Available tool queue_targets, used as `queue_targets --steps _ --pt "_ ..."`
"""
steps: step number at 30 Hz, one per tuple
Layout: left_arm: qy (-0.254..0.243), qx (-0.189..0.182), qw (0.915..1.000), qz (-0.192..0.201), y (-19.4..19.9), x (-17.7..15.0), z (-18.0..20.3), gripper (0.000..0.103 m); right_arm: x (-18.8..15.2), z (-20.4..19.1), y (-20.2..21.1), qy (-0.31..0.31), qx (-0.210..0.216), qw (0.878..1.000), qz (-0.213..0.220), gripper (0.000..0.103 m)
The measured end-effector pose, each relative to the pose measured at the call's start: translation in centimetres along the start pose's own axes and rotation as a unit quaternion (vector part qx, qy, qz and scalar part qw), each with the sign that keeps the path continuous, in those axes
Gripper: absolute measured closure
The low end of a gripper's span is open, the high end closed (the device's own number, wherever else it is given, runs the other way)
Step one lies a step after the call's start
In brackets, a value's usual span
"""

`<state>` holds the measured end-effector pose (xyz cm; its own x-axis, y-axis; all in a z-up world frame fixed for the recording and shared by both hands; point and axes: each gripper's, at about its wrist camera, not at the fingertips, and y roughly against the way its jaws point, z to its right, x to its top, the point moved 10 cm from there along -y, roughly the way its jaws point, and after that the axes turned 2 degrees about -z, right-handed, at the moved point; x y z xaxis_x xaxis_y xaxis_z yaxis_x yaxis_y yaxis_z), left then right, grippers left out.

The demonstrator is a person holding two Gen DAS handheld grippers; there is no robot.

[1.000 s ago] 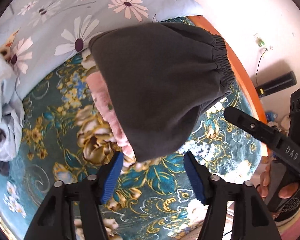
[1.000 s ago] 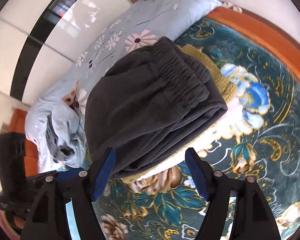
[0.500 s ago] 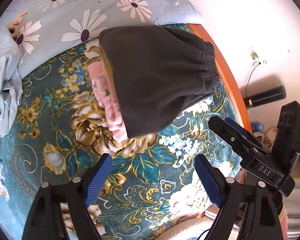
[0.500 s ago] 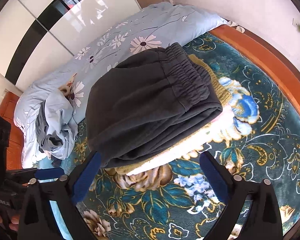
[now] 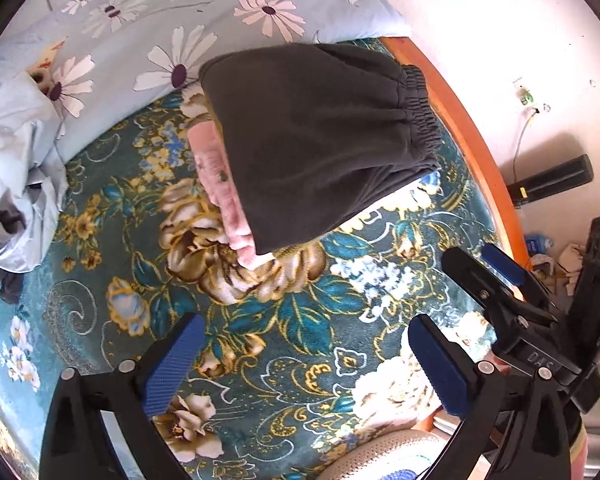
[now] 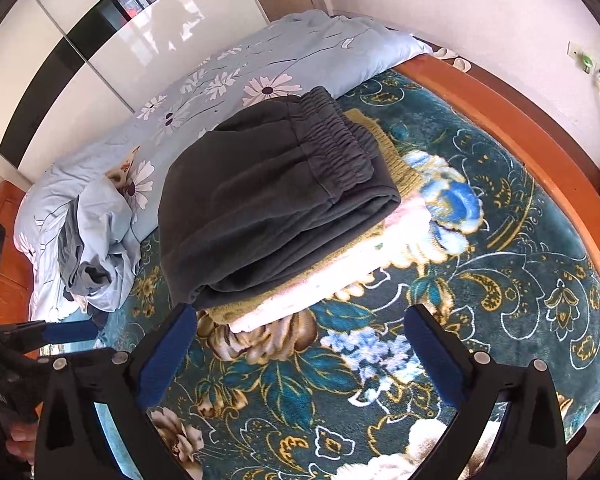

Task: Fold clothes
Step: 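Open both grippers and withdraw them from the stacked sweatpants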

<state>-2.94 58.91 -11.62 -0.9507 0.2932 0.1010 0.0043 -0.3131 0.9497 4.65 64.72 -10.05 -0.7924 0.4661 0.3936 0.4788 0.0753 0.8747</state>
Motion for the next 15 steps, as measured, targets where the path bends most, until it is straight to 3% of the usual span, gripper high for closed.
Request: queue_targets --steps 7,15 --pt "-0.013 0.071 0.9962 0.048 0.7 0.1 -1.0 0.000 -0.2 0.0 0.6 0.006 -0.002 1.000 0.002 0.000" --pt "-0.035 0.087 0.9931 0.069 0.0 0.1 -1.2 0.000 -0.6 -0.2 0.1 0.011 -0.004 1.000 -0.006 0.000"
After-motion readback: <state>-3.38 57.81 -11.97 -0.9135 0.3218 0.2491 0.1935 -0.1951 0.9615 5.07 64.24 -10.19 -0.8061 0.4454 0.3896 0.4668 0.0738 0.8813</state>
